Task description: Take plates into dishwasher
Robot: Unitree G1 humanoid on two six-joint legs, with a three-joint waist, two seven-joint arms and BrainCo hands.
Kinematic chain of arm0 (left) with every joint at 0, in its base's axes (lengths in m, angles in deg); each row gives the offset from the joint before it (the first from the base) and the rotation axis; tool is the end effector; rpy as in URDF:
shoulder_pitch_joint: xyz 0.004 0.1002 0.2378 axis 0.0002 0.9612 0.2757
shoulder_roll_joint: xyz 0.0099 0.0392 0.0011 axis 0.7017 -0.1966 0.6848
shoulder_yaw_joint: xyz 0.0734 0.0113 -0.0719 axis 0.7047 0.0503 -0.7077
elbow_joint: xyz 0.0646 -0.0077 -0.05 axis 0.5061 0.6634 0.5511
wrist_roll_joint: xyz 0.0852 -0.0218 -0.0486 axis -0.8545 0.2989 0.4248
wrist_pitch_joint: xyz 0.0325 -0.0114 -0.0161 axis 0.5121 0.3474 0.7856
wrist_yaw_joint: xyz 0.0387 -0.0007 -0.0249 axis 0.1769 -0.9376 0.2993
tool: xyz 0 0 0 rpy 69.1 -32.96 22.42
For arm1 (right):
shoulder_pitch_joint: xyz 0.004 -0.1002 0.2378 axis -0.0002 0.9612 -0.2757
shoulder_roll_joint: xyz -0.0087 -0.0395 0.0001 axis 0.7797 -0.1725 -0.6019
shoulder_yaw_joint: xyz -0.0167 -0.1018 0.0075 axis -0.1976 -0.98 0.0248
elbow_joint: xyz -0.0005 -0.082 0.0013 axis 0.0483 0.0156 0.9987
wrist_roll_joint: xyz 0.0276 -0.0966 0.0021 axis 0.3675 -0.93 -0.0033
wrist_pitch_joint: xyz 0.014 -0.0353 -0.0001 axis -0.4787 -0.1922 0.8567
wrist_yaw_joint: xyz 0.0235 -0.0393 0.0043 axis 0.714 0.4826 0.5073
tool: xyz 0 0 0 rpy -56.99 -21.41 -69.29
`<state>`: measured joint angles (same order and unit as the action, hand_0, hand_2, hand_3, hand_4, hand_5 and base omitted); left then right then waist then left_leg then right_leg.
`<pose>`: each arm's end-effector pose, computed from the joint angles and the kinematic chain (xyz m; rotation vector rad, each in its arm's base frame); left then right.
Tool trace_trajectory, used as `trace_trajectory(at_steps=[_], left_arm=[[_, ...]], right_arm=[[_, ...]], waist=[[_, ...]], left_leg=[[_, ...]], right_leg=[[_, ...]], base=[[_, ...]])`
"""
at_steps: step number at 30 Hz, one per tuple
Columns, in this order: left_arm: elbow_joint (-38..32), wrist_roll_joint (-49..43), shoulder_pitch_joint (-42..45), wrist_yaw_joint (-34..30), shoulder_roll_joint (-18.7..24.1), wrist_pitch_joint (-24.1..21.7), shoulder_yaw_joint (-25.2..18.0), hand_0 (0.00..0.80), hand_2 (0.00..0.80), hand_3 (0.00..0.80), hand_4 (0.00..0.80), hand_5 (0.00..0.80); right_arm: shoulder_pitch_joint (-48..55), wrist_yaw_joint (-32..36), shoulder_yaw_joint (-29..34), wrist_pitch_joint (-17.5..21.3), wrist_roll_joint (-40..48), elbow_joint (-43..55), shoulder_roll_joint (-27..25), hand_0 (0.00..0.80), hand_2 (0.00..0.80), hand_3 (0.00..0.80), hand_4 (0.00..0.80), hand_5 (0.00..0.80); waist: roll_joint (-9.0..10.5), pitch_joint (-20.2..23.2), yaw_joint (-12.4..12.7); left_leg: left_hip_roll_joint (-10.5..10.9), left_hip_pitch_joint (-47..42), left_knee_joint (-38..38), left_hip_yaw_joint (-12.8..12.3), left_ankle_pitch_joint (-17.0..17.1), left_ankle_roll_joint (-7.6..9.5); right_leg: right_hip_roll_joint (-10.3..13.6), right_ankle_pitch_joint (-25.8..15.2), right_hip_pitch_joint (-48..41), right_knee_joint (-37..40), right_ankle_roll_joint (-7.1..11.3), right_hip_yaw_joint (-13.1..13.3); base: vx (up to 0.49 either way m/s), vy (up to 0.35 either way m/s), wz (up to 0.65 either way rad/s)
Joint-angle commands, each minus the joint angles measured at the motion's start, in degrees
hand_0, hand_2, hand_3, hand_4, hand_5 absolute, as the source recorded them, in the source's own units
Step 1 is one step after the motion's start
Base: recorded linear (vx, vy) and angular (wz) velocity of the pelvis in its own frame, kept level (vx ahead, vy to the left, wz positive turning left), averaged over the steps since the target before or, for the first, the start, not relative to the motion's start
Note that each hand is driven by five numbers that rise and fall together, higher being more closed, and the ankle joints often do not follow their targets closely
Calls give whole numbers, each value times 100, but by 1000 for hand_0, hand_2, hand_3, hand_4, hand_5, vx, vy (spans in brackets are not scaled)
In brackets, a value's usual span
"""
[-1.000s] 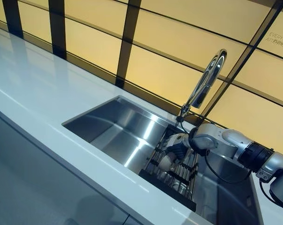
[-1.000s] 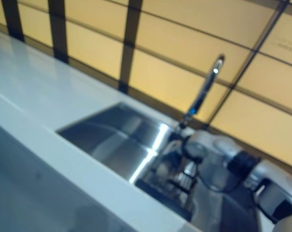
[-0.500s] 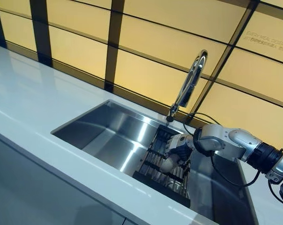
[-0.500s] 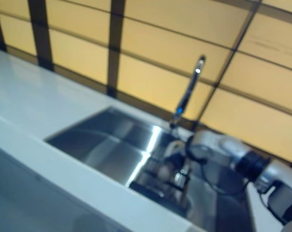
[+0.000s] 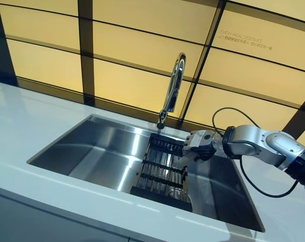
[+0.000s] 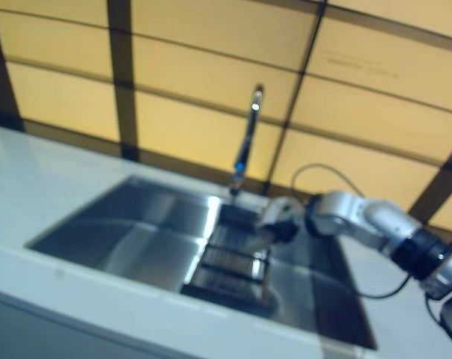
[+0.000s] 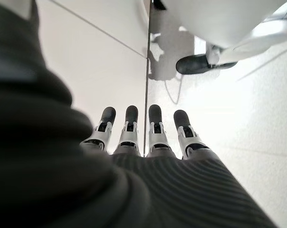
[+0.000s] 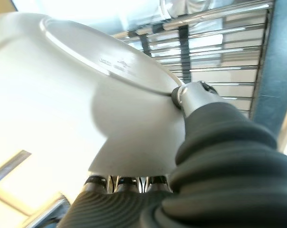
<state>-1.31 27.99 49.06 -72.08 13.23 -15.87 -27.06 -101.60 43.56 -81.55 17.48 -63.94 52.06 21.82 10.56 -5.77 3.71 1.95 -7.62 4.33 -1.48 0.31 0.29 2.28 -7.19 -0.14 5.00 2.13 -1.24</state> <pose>0.0740 0.2587 -0.1006 0.3032 1.1824 0.0581 0.2796 -0.1879 0.2629 -2.0908 -0.5492 0.8617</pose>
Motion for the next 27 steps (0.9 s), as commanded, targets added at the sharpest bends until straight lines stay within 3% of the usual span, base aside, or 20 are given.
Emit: trace_trajectory(at_steps=[1, 4, 5, 11, 15, 21, 23, 27], left_arm=[[282, -62, -240, -13, 71, -164, -15, 0, 0, 0, 0, 0], [299, -158, -199, -57, 81, -125, -23, 0, 0, 0, 0, 0], [298, -208, -181, -67, 84, -86, -32, 0, 0, 0, 0, 0], [430, -156, -196, -82, 93, -78, 18, 0, 0, 0, 0, 0], [468, -113, -156, -124, 86, -131, 14, 0, 0, 0, 0, 0], [529, 10, -80, -208, 116, -302, 109, 0, 0, 0, 0, 0], [564, -5, -81, -221, 126, -340, 131, 0, 0, 0, 0, 0], [654, 10, -111, -242, 128, -386, 175, 0, 0, 0, 0, 0]], right_arm=[[-305, -381, 519, -554, 594, -146, -444, 800, 800, 800, 800, 800], [-67, -540, 869, -905, 1254, -211, -524, 800, 800, 800, 800, 800], [226, -695, 1242, -1051, 1571, -265, -506, 800, 800, 800, 800, 800], [1045, -1327, 2585, -1445, 2760, -487, -133, 800, 800, 800, 800, 800], [1374, -1499, 3167, -1570, 3430, -440, 99, 800, 800, 800, 800, 800], [1837, -1770, 4069, -1787, 5203, -348, 844, 800, 800, 800, 800, 800], [1880, -1848, 4210, -1821, 5789, -325, 1053, 800, 800, 800, 800, 800], [2059, -2042, 4563, -1966, 6859, -5, 1832, 800, 800, 800, 800, 800]], waist=[[-15, 38, 83], [-62, 14, 10], [-96, -3, -31], [-259, 38, 22], [-337, 128, 93], [-370, 300, 311], [-366, 333, 352], [-409, 345, 381]], left_leg=[[165, 324, -243, 492, -262, 203], [187, 239, -159, 368, -270, 183], [190, 201, -120, 224, -271, 191], [82, 179, -16, -177, -259, 216], [-28, 232, -2, -346, -259, 205], [-170, 381, -36, -763, -260, 217], [-180, 412, -40, -840, -251, 221], [-181, 398, -25, -1029, -274, 266]], right_leg=[[634, -278, 304, -481, 757, -81], [704, -591, 499, -569, 815, -183], [759, -672, 560, -675, 823, -305], [1092, -594, 320, -1042, 770, -848], [1278, -477, 79, -1162, 758, -1054], [1621, -341, -525, -1275, 840, -1522], [1648, -322, -610, -1291, 860, -1581], [1652, -268, -684, -1441, 900, -1730]], base=[[-55, 121, -28], [-32, 112, -22], [-27, 124, -20], [-68, 59, -25], [-59, -2, -45], [-48, -44, -80], [-32, -57, -114], [-35, -45, -27]])
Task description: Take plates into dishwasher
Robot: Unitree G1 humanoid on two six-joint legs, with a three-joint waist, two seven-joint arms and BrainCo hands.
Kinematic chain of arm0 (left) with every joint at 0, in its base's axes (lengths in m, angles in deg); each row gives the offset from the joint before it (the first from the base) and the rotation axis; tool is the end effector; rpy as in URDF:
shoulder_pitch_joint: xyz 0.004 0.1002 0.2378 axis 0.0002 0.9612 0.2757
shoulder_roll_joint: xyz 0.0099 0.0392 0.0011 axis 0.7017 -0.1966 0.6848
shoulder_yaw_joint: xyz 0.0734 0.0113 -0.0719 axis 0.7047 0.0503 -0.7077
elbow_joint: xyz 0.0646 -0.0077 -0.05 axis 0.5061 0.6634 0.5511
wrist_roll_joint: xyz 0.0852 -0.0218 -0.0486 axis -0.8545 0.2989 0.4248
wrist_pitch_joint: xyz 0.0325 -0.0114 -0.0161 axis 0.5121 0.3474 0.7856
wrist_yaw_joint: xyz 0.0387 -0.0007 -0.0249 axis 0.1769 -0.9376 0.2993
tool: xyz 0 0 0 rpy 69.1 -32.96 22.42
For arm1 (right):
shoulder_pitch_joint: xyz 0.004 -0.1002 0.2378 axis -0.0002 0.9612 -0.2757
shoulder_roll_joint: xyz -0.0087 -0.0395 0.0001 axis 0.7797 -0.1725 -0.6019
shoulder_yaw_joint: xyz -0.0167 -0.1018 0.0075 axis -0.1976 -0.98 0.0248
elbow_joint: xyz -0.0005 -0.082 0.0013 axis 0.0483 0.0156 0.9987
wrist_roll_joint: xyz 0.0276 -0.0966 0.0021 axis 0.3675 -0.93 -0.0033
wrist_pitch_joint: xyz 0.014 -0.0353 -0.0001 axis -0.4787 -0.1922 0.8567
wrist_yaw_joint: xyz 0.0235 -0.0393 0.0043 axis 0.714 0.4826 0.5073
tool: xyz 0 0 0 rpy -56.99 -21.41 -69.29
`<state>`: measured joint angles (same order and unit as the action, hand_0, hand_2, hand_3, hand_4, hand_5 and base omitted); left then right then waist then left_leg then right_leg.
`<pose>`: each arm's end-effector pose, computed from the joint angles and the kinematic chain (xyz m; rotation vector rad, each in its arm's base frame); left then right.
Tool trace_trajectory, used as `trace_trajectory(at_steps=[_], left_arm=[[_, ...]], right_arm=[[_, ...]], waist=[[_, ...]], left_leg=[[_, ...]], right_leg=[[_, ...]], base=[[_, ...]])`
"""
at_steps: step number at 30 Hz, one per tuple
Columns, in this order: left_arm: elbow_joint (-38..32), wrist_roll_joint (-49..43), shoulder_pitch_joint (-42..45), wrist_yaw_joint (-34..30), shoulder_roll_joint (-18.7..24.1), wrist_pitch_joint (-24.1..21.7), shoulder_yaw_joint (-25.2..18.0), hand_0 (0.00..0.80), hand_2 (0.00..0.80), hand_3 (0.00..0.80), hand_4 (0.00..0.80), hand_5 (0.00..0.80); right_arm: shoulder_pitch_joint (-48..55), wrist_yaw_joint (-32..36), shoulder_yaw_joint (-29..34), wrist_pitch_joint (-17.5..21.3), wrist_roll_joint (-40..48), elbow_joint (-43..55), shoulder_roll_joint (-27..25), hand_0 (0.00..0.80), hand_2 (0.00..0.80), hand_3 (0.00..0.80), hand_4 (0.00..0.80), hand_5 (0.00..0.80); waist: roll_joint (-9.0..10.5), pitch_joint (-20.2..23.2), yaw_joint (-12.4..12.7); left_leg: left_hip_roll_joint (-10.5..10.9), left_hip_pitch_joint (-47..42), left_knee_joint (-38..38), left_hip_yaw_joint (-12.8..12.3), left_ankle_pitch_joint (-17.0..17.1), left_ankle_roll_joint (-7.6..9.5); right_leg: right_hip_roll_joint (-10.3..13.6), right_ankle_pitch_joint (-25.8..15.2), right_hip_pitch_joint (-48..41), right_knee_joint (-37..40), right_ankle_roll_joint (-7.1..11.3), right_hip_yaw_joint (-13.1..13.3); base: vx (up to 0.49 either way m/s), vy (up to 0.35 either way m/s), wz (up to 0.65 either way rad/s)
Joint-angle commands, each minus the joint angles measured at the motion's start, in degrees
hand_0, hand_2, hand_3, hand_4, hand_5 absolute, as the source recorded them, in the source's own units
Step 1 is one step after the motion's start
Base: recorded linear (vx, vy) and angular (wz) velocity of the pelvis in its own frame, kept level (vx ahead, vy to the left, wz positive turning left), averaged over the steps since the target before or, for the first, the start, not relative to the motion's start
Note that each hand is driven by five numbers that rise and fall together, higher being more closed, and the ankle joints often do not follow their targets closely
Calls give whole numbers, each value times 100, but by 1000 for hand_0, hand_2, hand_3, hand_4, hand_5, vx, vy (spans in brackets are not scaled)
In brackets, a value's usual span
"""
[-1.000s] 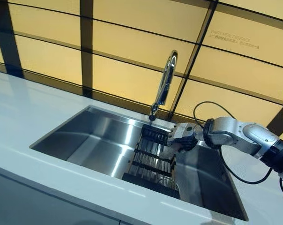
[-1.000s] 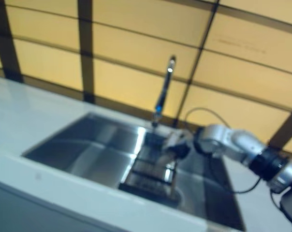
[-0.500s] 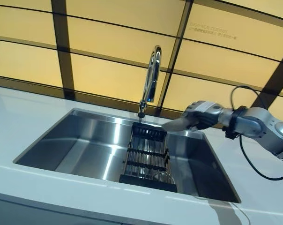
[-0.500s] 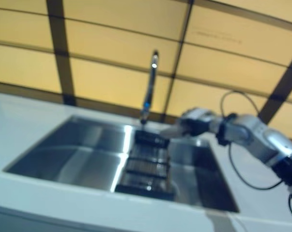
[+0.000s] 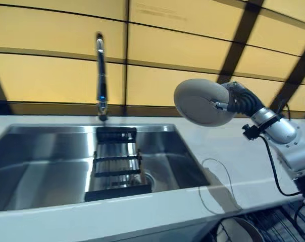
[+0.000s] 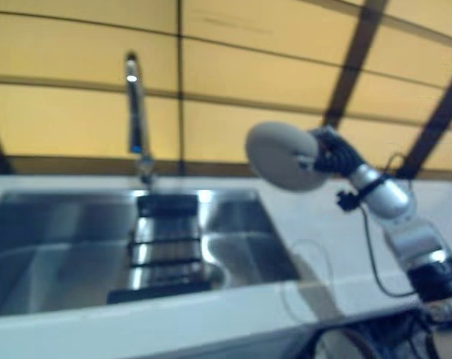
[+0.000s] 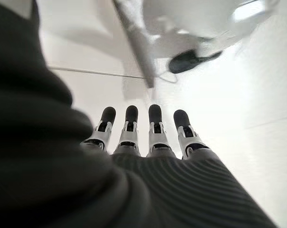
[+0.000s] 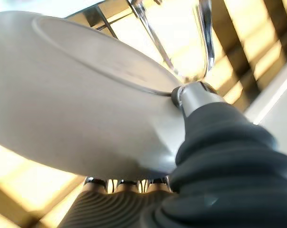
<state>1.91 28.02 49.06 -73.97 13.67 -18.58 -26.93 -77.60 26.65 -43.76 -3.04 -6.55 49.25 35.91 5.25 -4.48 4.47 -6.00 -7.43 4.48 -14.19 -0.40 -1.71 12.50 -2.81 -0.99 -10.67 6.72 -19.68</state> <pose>0.0664 0.2635 -0.1018 0.2939 1.1955 0.0379 0.2808 -0.2487 0.2466 -0.4814 -0.5769 0.2400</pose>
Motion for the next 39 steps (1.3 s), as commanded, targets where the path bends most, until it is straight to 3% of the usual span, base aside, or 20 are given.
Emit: trace_trajectory(at_steps=[1, 6, 12, 17, 26, 39], left_arm=[[343, -5, -130, -40, 73, -101, 174, 0, 0, 0, 0, 0], [425, -78, -224, -63, 66, -104, 259, 0, 0, 0, 0, 0], [509, -161, -372, -10, -14, -112, 422, 0, 0, 0, 0, 0], [544, -209, -479, 0, -13, -87, 456, 0, 0, 0, 0, 0], [678, -304, -580, 20, -191, -152, 514, 0, 0, 0, 0, 0], [931, -254, -574, 19, -399, -264, 553, 0, 0, 0, 0, 0]], right_arm=[[-263, -358, 861, 74, 1338, 347, 628, 800, 800, 800, 800, 800], [-20, -528, 1113, -46, 2570, 672, 1548, 800, 800, 800, 800, 800], [289, -843, 1115, 158, 3906, 1176, 2906, 800, 800, 800, 800, 800], [352, -886, 1134, 358, 4819, 1344, 3502, 800, 800, 800, 800, 800], [508, -774, 1100, 819, 5626, 1299, 3766, 800, 800, 800, 800, 800], [970, -715, 1492, 862, 5658, 1170, 3457, 800, 800, 800, 800, 800]], waist=[[113, 219, 305], [49, 238, 283], [-69, 234, 234], [-105, 261, 234], [-113, 315, 159], [-144, 247, -216]], left_leg=[[627, 375, -35, 203, -204, 478], [641, 365, 1, 110, -205, 503], [607, 374, 52, 95, -158, 519], [487, 422, 52, 47, -92, 437], [215, 583, 52, 64, 216, 149], [-50, 848, 27, -120, 539, -144]], right_leg=[[623, -696, -617, 132, 440, 84], [553, -640, -590, 128, 424, 17], [479, -626, -484, 81, 391, 65], [301, -400, -501, 327, 325, -20], [-280, 286, -629, 964, 99, 55], [-694, 339, -636, 1295, -251, 287]], base=[[-27, -67, -34], [-33, -82, -36], [-92, -145, -14], [-138, -195, 2], [-159, -178, -5], [-119, -75, -1]])
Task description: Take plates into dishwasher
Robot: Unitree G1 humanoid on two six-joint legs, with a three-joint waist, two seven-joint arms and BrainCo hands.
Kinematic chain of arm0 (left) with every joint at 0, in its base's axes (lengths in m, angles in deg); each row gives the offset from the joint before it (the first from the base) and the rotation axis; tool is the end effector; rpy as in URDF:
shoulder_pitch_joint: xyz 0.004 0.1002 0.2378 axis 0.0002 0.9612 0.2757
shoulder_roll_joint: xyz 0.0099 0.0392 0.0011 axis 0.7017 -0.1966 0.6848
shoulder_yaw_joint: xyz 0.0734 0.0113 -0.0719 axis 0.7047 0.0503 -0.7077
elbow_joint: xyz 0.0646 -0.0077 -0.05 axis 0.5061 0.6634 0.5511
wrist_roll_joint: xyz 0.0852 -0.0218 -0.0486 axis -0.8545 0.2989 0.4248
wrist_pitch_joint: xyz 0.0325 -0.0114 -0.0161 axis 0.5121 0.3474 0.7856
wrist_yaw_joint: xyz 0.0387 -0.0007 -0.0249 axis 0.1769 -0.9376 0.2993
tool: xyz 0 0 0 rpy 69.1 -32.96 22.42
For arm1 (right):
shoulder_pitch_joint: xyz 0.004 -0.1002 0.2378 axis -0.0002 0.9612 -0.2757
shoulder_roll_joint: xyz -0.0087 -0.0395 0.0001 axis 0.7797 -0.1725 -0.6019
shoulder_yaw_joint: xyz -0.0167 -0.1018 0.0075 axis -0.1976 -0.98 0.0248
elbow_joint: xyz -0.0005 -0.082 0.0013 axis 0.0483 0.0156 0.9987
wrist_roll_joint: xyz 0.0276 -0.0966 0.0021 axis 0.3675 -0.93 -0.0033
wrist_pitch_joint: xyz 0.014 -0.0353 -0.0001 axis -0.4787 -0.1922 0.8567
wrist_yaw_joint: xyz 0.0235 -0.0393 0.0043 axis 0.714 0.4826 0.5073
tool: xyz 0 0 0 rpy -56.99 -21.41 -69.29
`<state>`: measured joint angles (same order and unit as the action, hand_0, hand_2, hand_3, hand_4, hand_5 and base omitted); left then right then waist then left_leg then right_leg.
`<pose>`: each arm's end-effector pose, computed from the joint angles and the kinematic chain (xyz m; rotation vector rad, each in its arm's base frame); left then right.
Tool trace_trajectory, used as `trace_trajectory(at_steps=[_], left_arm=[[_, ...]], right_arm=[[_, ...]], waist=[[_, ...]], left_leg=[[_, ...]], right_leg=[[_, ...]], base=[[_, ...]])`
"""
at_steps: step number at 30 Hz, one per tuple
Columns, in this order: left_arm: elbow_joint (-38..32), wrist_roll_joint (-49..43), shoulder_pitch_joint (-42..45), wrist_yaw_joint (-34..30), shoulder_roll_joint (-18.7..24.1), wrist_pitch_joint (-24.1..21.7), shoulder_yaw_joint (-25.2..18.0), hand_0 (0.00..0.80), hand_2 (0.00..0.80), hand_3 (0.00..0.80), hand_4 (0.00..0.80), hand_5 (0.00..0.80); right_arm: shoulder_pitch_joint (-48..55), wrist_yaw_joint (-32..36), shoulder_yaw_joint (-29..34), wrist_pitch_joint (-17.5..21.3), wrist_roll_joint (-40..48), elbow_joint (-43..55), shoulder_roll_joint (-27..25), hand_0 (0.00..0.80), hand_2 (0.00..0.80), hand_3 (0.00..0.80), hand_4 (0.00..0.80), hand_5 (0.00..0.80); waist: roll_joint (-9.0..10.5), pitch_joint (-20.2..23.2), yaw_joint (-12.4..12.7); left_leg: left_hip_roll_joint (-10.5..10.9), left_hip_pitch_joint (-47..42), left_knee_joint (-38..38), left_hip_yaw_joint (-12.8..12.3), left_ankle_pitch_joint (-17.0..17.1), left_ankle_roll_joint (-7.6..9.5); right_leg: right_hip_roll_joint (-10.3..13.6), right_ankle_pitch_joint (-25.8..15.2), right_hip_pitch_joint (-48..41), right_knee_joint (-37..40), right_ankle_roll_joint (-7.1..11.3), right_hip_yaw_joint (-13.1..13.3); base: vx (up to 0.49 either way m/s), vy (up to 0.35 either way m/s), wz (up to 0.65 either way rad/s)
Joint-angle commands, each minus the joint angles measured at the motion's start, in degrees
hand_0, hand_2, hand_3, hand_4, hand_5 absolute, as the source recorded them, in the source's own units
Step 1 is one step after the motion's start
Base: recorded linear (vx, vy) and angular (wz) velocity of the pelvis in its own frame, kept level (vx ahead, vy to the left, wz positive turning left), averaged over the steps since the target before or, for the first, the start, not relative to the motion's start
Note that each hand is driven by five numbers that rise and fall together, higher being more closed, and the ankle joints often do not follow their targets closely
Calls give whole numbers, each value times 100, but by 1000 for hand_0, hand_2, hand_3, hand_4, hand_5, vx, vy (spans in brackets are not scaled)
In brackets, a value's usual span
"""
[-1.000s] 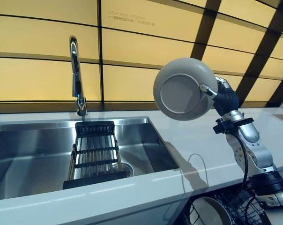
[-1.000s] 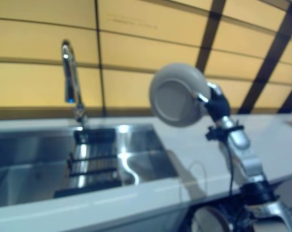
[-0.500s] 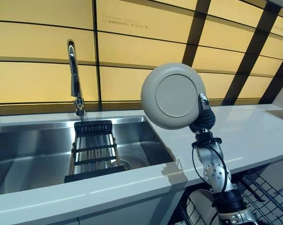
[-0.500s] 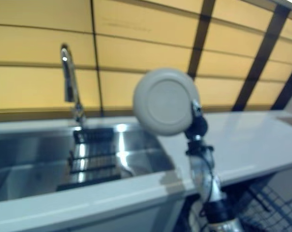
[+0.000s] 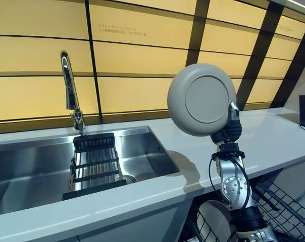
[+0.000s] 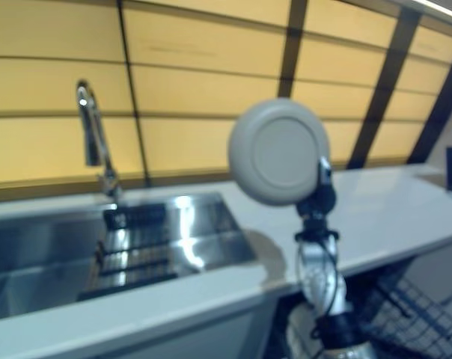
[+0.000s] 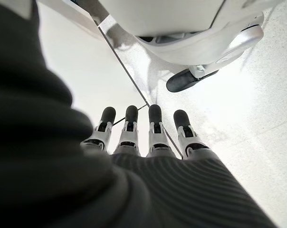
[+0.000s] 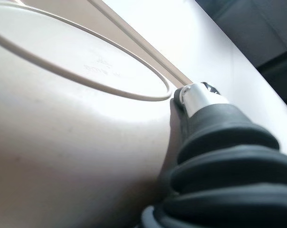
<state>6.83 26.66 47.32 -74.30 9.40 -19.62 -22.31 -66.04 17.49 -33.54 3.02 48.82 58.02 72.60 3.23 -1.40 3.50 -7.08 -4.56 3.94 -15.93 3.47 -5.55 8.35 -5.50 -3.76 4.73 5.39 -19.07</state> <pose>0.0625 0.2361 -0.1134 0.2942 1.2458 -0.0799 0.2733 -0.1797 0.1672 1.2173 -0.5464 0.2288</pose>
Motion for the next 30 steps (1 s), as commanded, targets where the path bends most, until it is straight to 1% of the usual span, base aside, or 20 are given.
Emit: trace_trajectory(at_steps=[1, 3, 6, 10, 14, 23, 27, 30], left_arm=[[447, -127, -395, 57, 11, -155, 78, 0, 0, 0, 0, 0], [435, -128, -371, 60, -18, -148, 53, 0, 0, 0, 0, 0], [437, -117, -372, 80, -50, -172, 70, 0, 0, 0, 0, 0], [415, -97, -382, 91, -75, -232, 87, 0, 0, 0, 0, 0], [365, -96, -388, 90, -106, -273, 147, 0, 0, 0, 0, 0], [383, -76, -363, 88, -168, -371, 211, 0, 0, 0, 0, 0], [418, -50, -327, 95, -173, -420, 169, 0, 0, 0, 0, 0], [446, -52, -315, 96, -183, -441, 147, 0, 0, 0, 0, 0]], right_arm=[[-118, 231, 507, 217, 123, 310, -229, 800, 800, 800, 800, 800], [60, 263, 607, 100, 129, 366, -251, 800, 800, 800, 800, 800], [291, 344, 701, 5, 166, 371, -321, 800, 800, 800, 800, 800], [601, 468, 893, -70, 311, 351, -379, 800, 800, 800, 800, 800], [860, 552, 1036, -67, 393, 340, -400, 800, 800, 800, 800, 800], [1179, 661, 1341, -32, 336, 288, -422, 800, 800, 800, 800, 800], [1301, 680, 1473, 30, 134, 254, -486, 800, 800, 800, 800, 800], [1442, 711, 1593, 120, -197, 153, -594, 800, 800, 800, 800, 800]], waist=[[51, -58, -161], [34, -74, -266], [13, -78, -401], [-23, -68, -563], [-63, -89, -703], [-139, -151, -899], [-172, -165, -956], [-180, -163, -1001]], left_leg=[[33, 587, 88, 27, 191, 232], [-13, 579, 65, -48, 190, 204], [-45, 569, 60, -78, 199, 189], [-98, 554, 84, -110, 218, 168], [-149, 545, 98, -160, 225, 143], [-219, 533, 105, -261, 225, 92], [-235, 542, 105, -300, 236, 71], [-241, 536, 105, -314, 230, 59]], right_leg=[[-300, 579, -321, -224, -135, 252], [-318, 577, -311, -196, -155, 304], [-349, 561, -270, -172, -175, 425], [-373, 508, -192, -114, -185, 538], [-389, 485, -109, -110, -186, 604], [-393, 492, -64, -96, -183, 677], [-380, 506, -42, -113, -182, 689], [-372, 519, -42, -117, -178, 699]], base=[[-66, -21, -8], [-51, -16, -16], [-25, -13, -16], [-27, -11, -18], [-31, -7, -14], [-14, -7, -7], [0, 0, 0], [0, 0, 0]])
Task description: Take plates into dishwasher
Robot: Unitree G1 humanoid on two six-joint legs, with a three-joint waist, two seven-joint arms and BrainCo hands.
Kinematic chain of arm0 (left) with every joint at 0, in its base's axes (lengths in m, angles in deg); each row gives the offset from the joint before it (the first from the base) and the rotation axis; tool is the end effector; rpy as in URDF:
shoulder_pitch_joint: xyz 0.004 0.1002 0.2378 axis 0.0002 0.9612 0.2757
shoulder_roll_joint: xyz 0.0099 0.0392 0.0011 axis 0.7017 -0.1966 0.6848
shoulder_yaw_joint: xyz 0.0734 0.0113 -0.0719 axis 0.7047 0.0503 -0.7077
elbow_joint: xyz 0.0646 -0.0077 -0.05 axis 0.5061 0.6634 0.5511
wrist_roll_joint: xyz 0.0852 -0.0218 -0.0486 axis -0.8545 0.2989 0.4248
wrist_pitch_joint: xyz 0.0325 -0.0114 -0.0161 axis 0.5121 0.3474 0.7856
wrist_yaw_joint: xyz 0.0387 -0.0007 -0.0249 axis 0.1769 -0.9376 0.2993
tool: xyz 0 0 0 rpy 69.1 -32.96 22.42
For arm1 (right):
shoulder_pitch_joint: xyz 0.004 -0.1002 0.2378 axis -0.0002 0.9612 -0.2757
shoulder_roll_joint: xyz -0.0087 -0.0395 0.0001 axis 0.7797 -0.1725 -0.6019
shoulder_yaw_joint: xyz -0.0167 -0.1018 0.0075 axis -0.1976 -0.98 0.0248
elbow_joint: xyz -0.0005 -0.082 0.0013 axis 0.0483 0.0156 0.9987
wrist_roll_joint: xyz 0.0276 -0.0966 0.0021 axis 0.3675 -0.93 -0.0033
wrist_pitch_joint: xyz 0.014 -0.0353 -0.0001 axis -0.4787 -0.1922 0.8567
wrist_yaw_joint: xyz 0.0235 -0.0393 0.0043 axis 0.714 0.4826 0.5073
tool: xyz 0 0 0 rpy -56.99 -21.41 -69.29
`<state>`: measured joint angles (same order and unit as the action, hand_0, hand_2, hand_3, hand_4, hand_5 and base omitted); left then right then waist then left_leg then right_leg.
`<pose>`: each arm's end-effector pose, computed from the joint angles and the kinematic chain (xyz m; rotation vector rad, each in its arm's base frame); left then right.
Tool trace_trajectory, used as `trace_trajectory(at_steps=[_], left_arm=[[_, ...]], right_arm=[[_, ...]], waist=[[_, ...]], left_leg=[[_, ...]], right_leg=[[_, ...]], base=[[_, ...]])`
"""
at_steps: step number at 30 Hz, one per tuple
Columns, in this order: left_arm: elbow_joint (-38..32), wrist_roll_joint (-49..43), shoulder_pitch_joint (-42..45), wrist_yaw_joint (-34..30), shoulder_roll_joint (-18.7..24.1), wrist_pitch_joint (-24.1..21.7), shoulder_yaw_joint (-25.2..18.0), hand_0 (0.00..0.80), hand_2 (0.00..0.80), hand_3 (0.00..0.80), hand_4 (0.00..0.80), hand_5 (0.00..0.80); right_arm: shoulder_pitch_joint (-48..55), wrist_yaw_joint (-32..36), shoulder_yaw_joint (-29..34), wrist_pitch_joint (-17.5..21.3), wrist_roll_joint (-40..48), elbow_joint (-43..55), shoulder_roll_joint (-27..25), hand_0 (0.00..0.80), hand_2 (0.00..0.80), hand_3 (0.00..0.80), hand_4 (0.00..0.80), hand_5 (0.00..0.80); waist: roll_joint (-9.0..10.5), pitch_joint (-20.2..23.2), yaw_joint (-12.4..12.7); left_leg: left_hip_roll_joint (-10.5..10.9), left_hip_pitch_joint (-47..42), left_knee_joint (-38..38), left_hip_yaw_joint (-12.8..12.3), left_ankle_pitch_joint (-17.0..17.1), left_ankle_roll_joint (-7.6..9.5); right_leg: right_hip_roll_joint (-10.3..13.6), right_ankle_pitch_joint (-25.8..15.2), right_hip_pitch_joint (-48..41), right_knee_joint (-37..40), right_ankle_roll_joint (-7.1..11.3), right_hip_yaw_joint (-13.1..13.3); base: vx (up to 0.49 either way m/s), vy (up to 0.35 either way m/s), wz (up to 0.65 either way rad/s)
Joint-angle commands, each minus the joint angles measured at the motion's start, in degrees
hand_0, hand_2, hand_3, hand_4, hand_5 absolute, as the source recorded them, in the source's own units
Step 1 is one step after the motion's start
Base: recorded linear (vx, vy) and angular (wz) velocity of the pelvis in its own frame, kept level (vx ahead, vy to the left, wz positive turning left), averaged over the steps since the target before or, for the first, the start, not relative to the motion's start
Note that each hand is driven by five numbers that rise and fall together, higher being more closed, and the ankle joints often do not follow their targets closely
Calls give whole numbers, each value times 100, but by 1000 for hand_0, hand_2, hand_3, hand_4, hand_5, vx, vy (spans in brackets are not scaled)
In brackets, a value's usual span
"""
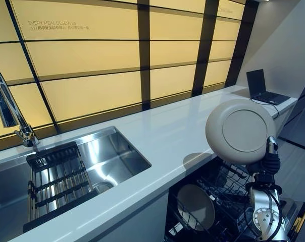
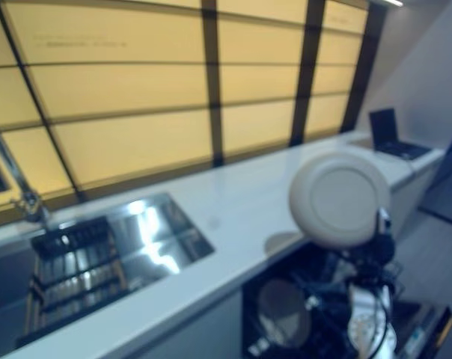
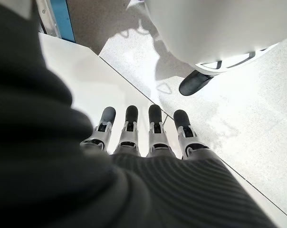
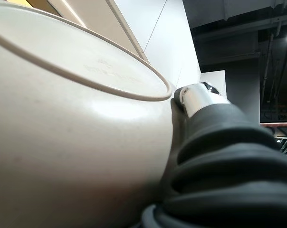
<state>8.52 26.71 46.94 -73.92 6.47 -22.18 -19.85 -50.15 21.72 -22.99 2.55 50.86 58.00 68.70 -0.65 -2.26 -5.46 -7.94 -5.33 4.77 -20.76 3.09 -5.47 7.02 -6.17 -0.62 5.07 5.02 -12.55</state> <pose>0.0611 0.2165 -0.1185 0.2790 1.2239 -0.1436 0.2318 -0.2453 0.1147 1.1523 -0.5514 -0.0508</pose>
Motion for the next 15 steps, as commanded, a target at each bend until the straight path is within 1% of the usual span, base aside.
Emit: trace_trajectory(at_steps=[1, 5, 8, 9, 10, 12, 13, 14, 15], left_arm=[[289, -41, -279, 57, 109, -195, -94, 0, 0, 0, 0, 0], [312, -28, -276, 36, 120, -213, -111, 0, 0, 0, 0, 0], [285, 12, -278, 35, 129, -188, -102, 0, 0, 0, 0, 0], [278, 33, -274, 43, 129, -177, -94, 0, 0, 0, 0, 0], [276, 34, -275, 44, 129, -177, -95, 0, 0, 0, 0, 0], [247, 80, -242, 60, 127, -174, -95, 0, 0, 0, 0, 0], [237, 94, -238, 60, 128, -167, -94, 0, 0, 0, 0, 0], [236, 94, -236, 56, 132, -167, -99, 0, 0, 0, 0, 0], [226, 99, -228, 63, 132, -165, -110, 0, 0, 0, 0, 0]], right_arm=[[-115, 286, 570, 225, -593, 97, -252, 800, 800, 800, 800, 800], [-17, 342, 709, 419, -820, -74, -423, 800, 800, 800, 800, 800], [55, 211, 786, 652, -1292, -199, -582, 800, 800, 800, 800, 800], [88, 110, 822, 740, -1570, -246, -649, 800, 800, 800, 800, 800], [90, 74, 829, 755, -1604, -250, -659, 800, 800, 800, 800, 800], [241, -193, 845, 1106, -2419, -402, -919, 800, 800, 800, 800, 800], [285, -265, 851, 1215, -2689, -444, -999, 800, 800, 800, 800, 800], [310, -271, 848, 1260, -2764, -477, -1059, 800, 800, 800, 800, 800], [403, -394, 863, 1361, -3135, -538, -1183, 800, 800, 800, 800, 800]], waist=[[206, -79, -116], [196, -76, -148], [188, -94, -170], [185, -93, -179], [182, -89, -177], [180, -108, -209], [177, -111, -217], [177, -117, -221], [177, -128, -239]], left_leg=[[-154, 607, 23, 163, 267, 48], [-154, 605, 23, 155, 263, 40], [-152, 594, 23, 158, 257, 34], [-154, 597, 23, 159, 254, 34], [-159, 616, 23, 156, 275, 37], [-158, 593, 23, 154, 259, 27], [-159, 593, 23, 152, 259, 26], [-158, 587, 23, 149, 259, 25], [-155, 591, 23, 146, 258, 25]], right_leg=[[-239, 584, -362, -149, -141, 50], [-232, 588, -355, -160, -137, 65], [-232, 600, -352, -179, -137, 80], [-235, 605, -348, -183, -136, 92], [-241, 587, -329, -183, -143, 97], [-237, 621, -340, -208, -136, 119], [-239, 626, -336, -216, -136, 126], [-240, 630, -340, -221, -135, 127], [-246, 641, -337, -232, -138, 141]], base=[[0, 0, 0], [7, 8, -9], [3, 6, -5], [0, 0, 0], [0, 0, 0], [0, 0, 0], [0, 0, 0], [0, 0, 0], [0, 0, 0]])
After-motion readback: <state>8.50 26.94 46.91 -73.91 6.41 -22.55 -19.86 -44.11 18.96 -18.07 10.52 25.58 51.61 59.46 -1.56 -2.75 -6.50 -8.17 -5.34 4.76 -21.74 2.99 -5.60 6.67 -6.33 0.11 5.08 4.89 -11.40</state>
